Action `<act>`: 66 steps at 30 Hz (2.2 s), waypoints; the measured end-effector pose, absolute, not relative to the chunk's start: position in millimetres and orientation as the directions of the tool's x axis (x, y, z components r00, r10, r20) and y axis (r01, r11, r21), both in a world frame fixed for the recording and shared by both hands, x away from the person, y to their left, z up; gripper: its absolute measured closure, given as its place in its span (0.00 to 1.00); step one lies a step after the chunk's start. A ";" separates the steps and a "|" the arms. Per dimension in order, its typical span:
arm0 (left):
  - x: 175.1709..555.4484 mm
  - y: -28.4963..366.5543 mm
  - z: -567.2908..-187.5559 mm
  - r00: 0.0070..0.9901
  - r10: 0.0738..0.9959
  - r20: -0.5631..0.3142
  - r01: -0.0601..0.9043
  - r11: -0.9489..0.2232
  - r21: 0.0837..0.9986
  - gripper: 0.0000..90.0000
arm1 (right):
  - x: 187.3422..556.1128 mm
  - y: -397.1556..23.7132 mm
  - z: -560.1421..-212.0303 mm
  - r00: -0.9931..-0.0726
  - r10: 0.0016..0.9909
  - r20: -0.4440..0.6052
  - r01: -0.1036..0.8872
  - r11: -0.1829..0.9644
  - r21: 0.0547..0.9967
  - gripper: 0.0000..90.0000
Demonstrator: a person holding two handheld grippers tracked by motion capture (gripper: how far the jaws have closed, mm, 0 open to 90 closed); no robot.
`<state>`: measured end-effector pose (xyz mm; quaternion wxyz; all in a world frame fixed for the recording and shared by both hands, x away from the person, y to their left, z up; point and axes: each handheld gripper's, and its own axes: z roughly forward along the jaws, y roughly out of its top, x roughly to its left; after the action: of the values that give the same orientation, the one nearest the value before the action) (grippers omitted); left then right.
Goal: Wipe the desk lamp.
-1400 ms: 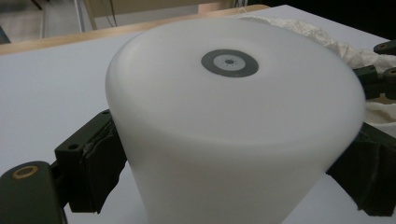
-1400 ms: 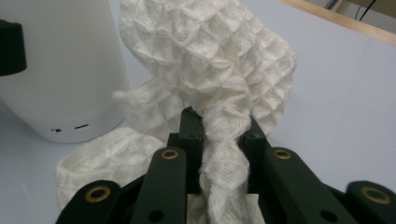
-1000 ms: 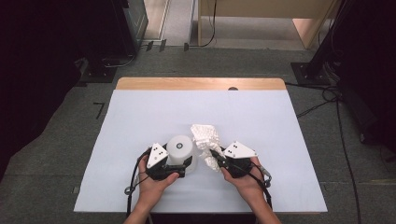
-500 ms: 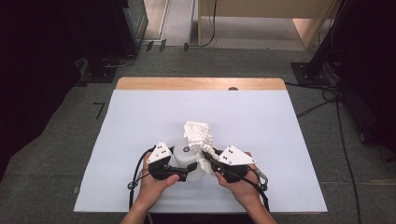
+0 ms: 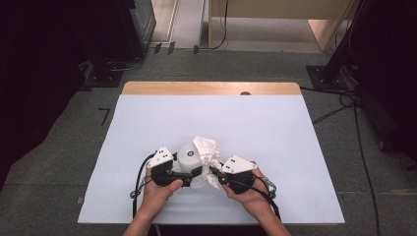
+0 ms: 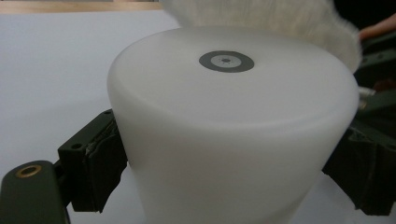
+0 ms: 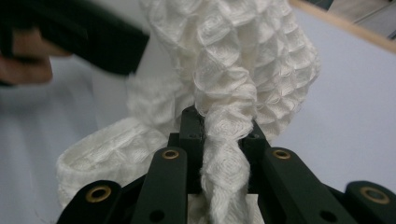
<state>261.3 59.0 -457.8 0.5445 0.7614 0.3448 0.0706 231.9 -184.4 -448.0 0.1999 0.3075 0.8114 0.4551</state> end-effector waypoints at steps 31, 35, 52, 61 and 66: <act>260.5 58.0 -452.7 0.767 0.585 -0.265 0.429 -0.161 0.889 0.10 | 236.3 -188.7 -453.4 -0.744 0.668 0.021 0.368 0.383 0.847 0.86; 262.3 64.4 -451.0 0.760 0.593 -0.267 0.422 -0.138 0.896 0.10 | 237.5 -182.9 -462.0 -0.768 0.640 -0.030 0.362 0.473 0.803 0.86; 255.5 49.5 -463.8 0.768 0.640 -0.012 0.256 -0.290 0.922 0.09 | 248.3 -230.4 -444.0 -0.622 0.782 0.033 0.402 0.283 0.871 0.86; 248.2 51.1 -465.1 0.753 0.657 -0.017 0.260 -0.275 0.926 0.07 | 247.5 -229.7 -444.9 -0.621 0.783 0.031 0.402 0.285 0.870 0.86; 239.8 43.2 -463.7 0.697 0.717 -0.015 0.284 -0.257 0.924 0.06 | 247.4 -232.2 -444.0 -0.618 0.786 0.033 0.403 0.280 0.871 0.86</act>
<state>239.8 43.2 -463.7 0.5142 0.7643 0.3274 0.2104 247.4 -232.2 -444.0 0.2080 0.3846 0.7726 0.4603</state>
